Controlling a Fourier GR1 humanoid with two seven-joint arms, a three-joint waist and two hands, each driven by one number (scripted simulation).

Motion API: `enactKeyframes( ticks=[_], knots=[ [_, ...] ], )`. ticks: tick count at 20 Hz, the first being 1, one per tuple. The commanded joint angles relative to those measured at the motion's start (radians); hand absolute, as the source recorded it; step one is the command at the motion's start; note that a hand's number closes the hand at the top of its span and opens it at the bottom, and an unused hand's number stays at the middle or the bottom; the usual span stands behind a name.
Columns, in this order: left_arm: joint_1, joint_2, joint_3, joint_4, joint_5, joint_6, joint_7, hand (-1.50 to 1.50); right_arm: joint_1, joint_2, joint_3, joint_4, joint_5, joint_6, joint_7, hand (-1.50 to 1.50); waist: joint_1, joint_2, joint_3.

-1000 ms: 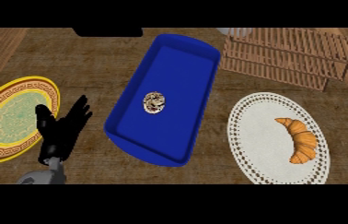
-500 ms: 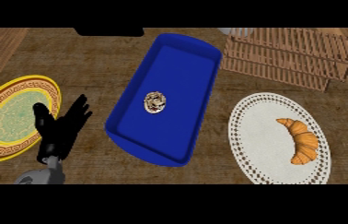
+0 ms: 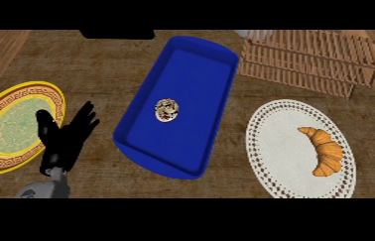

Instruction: Pick the bell pepper from the placemat and place it in the tiered shelf

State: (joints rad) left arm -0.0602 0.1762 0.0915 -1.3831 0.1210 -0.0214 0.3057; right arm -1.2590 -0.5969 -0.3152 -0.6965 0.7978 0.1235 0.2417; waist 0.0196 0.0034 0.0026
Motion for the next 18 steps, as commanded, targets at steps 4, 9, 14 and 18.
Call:
enactKeyframes(
  ticks=[4, 9, 14, 18],
  knots=[
    [-0.025, 0.004, 0.019, 0.058, 0.003, -0.01, -0.006, 0.0, -0.02, -0.032, 0.051, 0.041, 0.034, 0.032, -0.037, 1.5, -0.01, -0.001, -0.003],
    [0.02, -0.011, 0.0, 0.031, -0.013, -0.004, -0.016, 0.0, -0.044, -0.004, -0.077, 0.065, -0.052, -0.094, 0.05, -1.5, -0.005, -0.001, -0.003],
    [-0.017, -0.011, 0.004, 0.047, -0.021, 0.007, -0.008, 0.0, -0.074, 0.021, -0.147, 0.084, -0.128, -0.16, 0.047, -1.5, -0.002, 0.002, -0.003],
    [0.048, -0.031, -0.009, 0.008, -0.009, -0.004, -0.004, 0.0, -0.073, 0.016, -0.219, 0.053, -0.216, -0.167, 0.045, -1.5, -0.005, -0.002, -0.002]
  ],
)
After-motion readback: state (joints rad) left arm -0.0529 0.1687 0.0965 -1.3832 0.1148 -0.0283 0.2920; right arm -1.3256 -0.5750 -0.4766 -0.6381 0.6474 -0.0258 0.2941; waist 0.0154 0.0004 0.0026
